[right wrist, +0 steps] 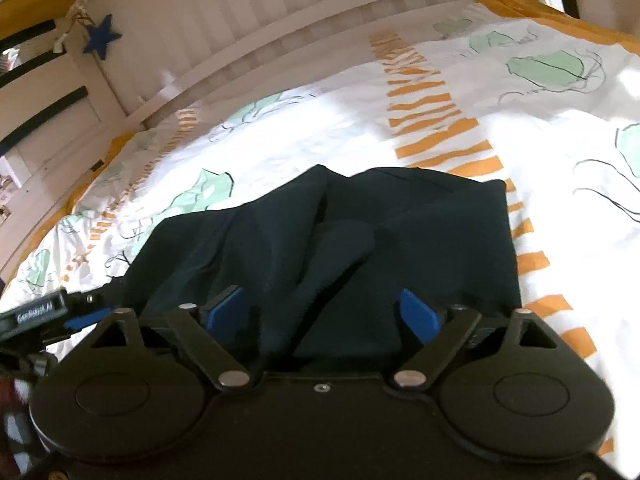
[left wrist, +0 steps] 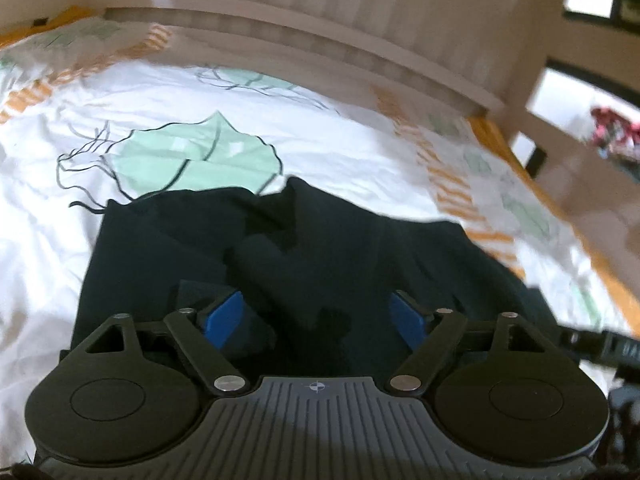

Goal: Fold large clothes

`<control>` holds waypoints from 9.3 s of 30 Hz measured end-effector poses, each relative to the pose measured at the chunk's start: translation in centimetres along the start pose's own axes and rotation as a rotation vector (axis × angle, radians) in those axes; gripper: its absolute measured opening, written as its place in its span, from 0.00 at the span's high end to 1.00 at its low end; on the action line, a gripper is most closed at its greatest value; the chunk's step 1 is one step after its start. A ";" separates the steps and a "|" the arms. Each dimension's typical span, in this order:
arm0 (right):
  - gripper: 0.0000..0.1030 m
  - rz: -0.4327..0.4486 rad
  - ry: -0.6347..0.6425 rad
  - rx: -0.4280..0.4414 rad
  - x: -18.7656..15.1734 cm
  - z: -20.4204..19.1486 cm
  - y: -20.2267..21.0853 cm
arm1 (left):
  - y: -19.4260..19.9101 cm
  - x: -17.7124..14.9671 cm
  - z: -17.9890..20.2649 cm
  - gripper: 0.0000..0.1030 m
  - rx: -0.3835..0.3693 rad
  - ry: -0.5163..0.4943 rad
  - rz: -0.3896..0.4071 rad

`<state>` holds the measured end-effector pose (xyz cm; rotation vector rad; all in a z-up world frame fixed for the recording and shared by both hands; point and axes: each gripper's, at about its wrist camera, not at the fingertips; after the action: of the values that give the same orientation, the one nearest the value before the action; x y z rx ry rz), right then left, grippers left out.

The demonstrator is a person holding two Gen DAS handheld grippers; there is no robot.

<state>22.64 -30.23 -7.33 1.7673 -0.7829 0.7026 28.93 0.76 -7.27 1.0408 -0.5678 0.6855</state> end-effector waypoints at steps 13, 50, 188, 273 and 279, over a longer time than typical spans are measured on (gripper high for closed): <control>0.01 -0.124 0.234 -0.088 -1.3 -1.6 -2.9 | -3.5 -3.0 0.7 0.00 0.144 -0.215 -0.087; 0.01 0.142 0.072 -0.102 -6.1 -2.5 12.5 | 13.3 -7.6 -3.2 0.02 0.120 -0.099 0.100; 0.20 0.078 0.439 0.021 1.9 -8.0 -1.3 | 1.3 0.4 1.3 0.17 0.050 -0.264 0.025; 0.68 -0.048 -0.230 0.244 0.8 9.5 -1.4 | 1.8 3.6 -13.3 0.83 -0.194 0.484 -0.134; 0.71 -0.019 -0.290 0.264 1.2 8.8 1.4 | 5.0 4.0 -11.9 0.84 -0.289 0.514 -0.120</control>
<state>23.12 -39.17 -8.21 2.1457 -0.8966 0.5628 29.05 14.27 -6.30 0.5900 -0.1473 0.7072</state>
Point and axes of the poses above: each gripper's, at about its wrist camera, not at the fingertips, and y roughly against the way its jaws point, z to its right, x to its top, and after that the axes turned 11 degrees about y, right-handed
